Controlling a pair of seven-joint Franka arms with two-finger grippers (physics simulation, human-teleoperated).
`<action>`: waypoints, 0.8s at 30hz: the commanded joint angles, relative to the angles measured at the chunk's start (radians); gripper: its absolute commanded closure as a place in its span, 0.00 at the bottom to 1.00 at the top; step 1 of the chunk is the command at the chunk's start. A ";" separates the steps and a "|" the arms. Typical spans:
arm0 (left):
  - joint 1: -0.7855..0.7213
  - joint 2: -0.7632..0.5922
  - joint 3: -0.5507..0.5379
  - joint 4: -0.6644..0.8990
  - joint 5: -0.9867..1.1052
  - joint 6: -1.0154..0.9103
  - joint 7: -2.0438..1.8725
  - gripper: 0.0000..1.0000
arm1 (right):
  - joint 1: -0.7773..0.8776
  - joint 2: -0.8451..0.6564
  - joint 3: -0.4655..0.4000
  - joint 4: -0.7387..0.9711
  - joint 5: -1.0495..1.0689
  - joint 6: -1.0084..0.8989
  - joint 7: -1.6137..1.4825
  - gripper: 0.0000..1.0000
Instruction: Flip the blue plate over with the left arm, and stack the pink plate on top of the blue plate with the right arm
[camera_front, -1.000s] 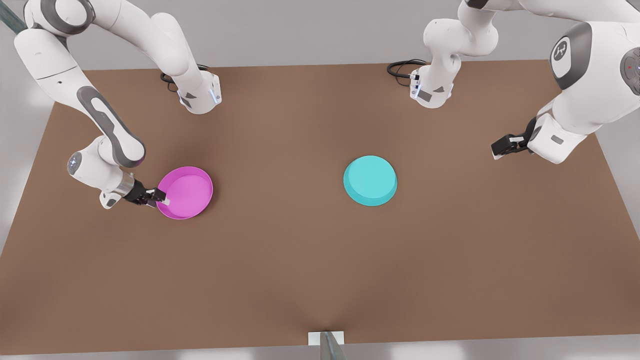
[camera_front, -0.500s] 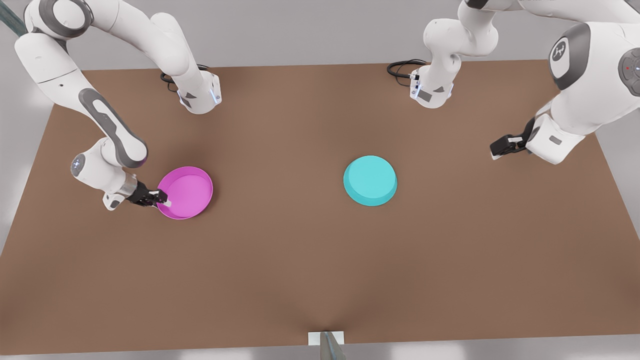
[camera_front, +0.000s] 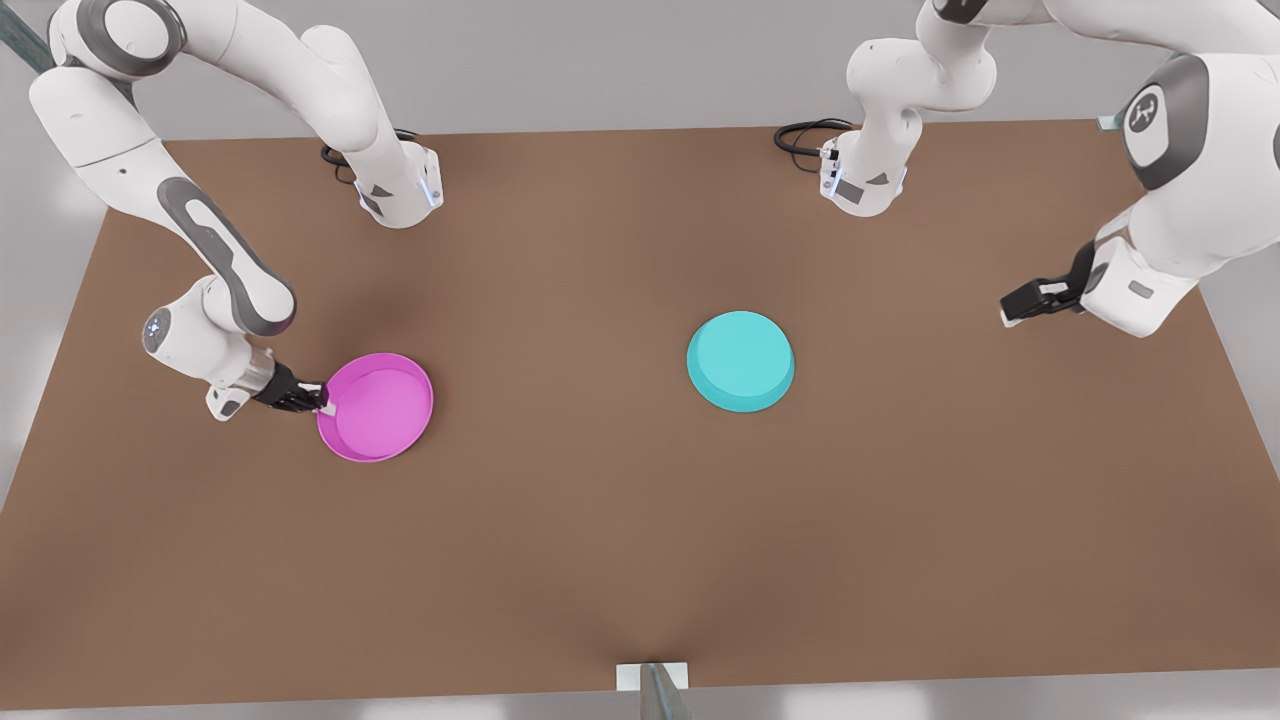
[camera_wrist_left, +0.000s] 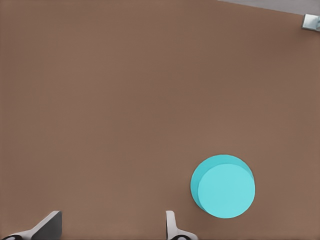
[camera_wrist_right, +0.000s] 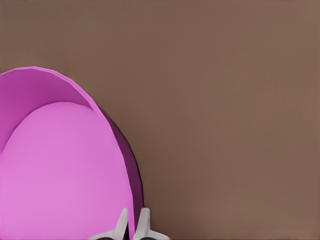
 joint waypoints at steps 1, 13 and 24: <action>0.000 0.001 -0.001 0.000 0.000 0.000 0.000 0.00 | 0.000 0.000 -0.001 0.000 -0.006 0.000 0.005 0.79; 0.002 -0.001 -0.001 -0.002 0.001 0.000 0.000 0.00 | -0.087 -0.005 0.105 -0.003 -0.003 -0.132 0.123 0.79; 0.002 0.001 0.001 -0.002 0.001 0.000 0.002 0.00 | 0.094 -0.144 0.176 0.003 0.282 -0.155 0.200 0.79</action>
